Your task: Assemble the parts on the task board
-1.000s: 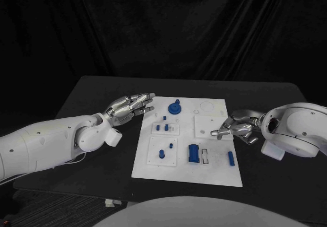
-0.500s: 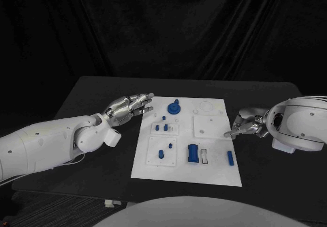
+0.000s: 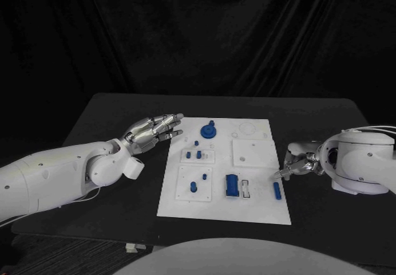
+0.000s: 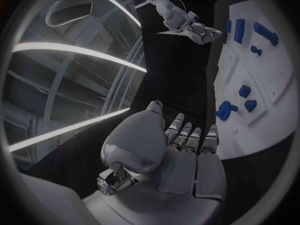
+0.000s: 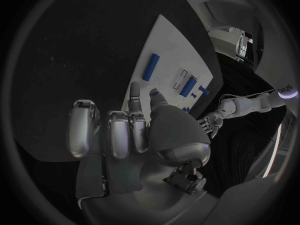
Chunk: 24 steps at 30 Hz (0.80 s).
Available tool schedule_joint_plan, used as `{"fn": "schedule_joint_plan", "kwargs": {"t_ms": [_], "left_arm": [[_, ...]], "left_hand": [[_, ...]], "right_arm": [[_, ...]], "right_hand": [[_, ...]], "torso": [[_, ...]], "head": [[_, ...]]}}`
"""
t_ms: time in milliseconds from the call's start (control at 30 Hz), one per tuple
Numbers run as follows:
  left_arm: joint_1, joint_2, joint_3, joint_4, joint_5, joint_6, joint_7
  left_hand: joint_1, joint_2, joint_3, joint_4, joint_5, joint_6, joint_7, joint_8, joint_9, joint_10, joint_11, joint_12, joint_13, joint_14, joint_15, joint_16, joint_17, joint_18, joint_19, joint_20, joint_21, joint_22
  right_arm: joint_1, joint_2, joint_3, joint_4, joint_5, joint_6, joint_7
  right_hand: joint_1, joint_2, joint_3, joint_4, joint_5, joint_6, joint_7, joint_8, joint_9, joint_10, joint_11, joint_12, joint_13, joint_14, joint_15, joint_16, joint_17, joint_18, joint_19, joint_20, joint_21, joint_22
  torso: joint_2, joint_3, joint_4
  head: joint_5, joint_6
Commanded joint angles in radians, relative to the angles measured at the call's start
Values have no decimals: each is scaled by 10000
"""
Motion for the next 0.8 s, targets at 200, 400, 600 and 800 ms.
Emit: {"fn": "schedule_joint_plan", "kwargs": {"t_ms": [200,400,600,800], "left_arm": [[-29,25,8,-13,-11,153,98],[-36,40,8,-19,-11,168,84],[-41,40,8,-21,-11,179,70],[-48,41,8,-17,-11,192,58]], "left_hand": [[91,5,68,-6,33,81,252,27,15,22,75,44,15,7,50,65,13,96,26,49,67,13],[91,5,68,-6,33,81,252,27,15,22,75,44,15,7,50,65,13,96,26,49,67,13],[91,5,68,-6,33,81,252,27,15,22,75,44,15,7,50,65,13,96,26,49,67,13],[121,2,86,-1,35,78,252,19,13,23,84,46,15,5,47,62,11,96,29,49,69,15]], "right_arm": [[-351,1,-1,71,-367,194,-274],[-535,34,-2,63,-370,80,-271],[-641,92,-2,55,-371,3,-268],[-767,180,-2,34,-371,-11,-275]], "right_hand": [[-235,-8,-23,158,-497,170,-4,-68,-14,1039,-119,26,2634,919,-107,12,1933,-31,346,-121,-72,1946],[-274,3,-26,195,-609,-127,99,-359,-190,1039,-46,26,2634,896,-63,-25,1810,-19,321,-101,-153,1923],[-171,-10,13,117,-551,-50,92,-377,-235,1039,-42,26,2634,899,-50,-22,1820,-18,320,-87,-156,1923],[609,-141,320,-524,260,2,65,-557,-431,1039,-65,26,2634,883,-68,-49,1731,0,298,-90,-233,1903]], "torso": [[13,1,1],[4,0,-1],[7,2,4],[5,-1,8]], "head": [[-35,-2],[-45,-2],[-62,-2],[-33,-2]]}}
